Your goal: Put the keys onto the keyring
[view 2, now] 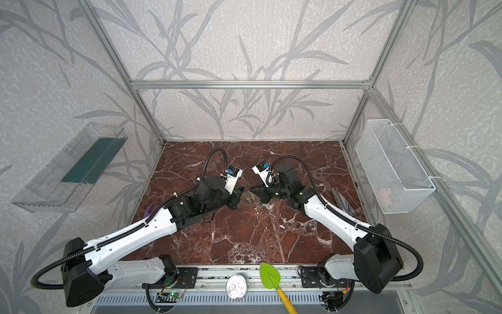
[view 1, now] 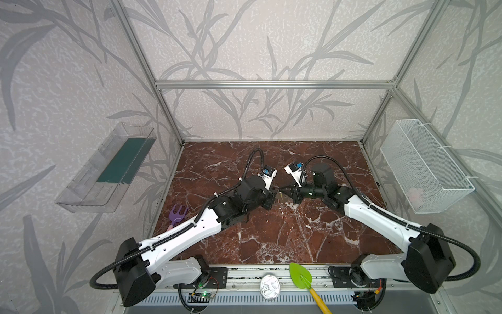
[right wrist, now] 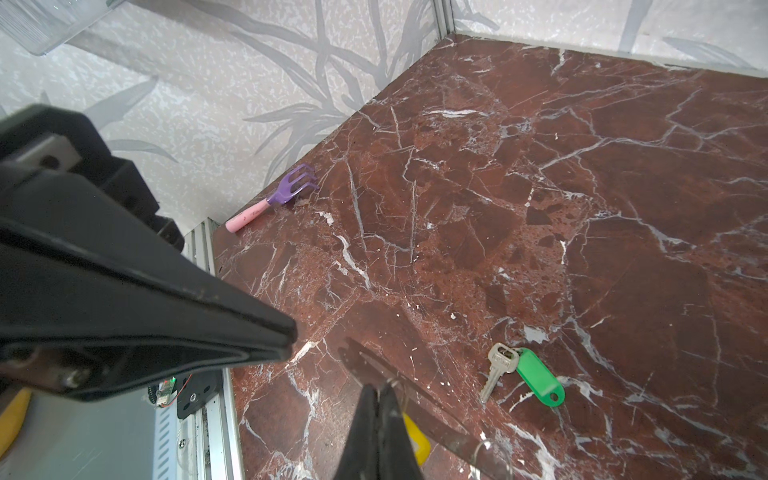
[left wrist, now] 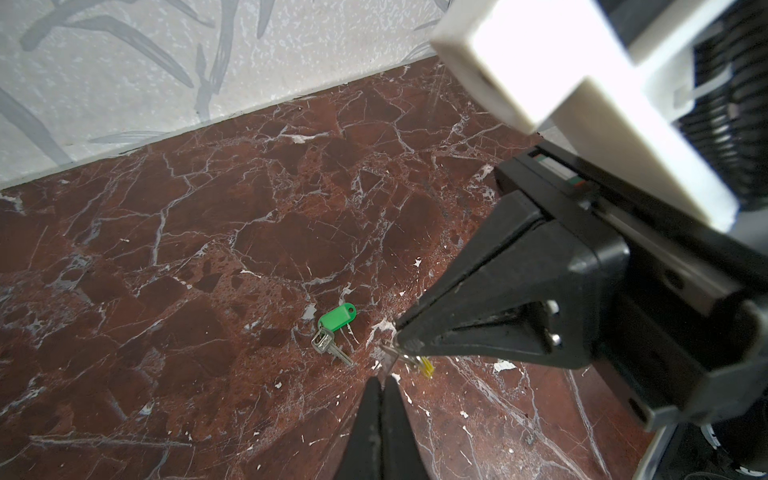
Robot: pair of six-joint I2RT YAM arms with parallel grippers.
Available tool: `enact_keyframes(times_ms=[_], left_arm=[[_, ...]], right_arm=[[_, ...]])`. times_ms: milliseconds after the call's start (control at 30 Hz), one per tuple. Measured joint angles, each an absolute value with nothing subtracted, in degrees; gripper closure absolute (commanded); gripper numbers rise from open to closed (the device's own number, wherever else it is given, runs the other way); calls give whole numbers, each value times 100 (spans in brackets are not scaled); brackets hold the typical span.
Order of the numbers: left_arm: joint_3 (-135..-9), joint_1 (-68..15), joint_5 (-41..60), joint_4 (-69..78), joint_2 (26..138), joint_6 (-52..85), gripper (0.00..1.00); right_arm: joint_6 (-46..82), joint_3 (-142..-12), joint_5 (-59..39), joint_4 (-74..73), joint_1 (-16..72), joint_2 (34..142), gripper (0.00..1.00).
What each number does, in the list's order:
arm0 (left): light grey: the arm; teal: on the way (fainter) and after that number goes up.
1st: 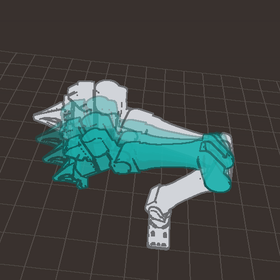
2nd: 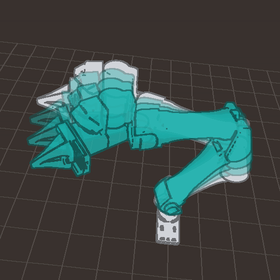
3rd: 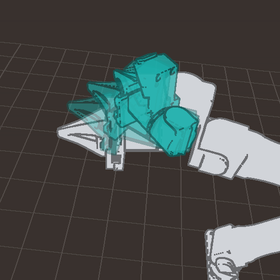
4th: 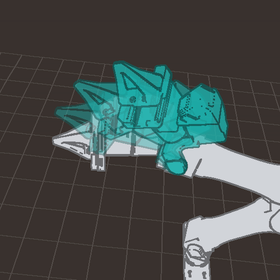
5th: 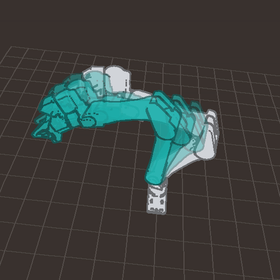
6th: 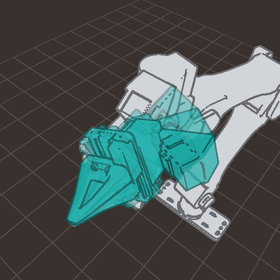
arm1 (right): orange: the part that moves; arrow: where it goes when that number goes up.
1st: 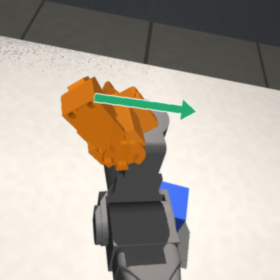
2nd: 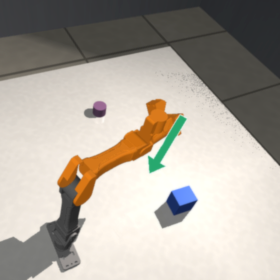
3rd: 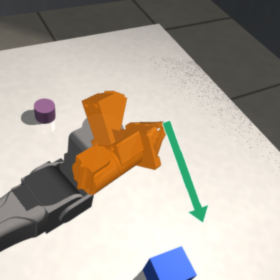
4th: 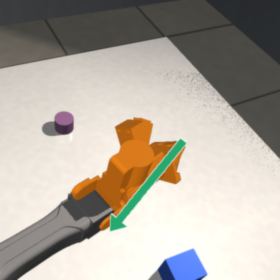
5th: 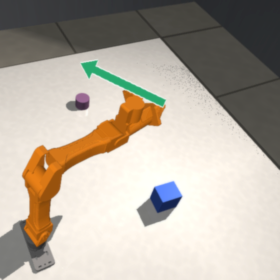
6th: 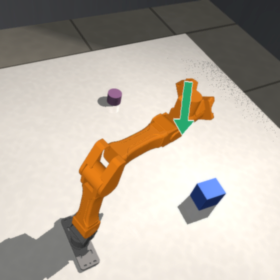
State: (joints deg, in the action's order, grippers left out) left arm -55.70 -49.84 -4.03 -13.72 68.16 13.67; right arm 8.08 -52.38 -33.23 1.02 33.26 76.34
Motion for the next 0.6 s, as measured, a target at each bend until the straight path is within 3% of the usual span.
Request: enact_keyframes(times_ms=[600], left_arm=[[-4963, -5022, 54, -1476, 6427, 1634, 100]], right_arm=[[744, -5472, -3308, 362, 3326, 7548, 100]])
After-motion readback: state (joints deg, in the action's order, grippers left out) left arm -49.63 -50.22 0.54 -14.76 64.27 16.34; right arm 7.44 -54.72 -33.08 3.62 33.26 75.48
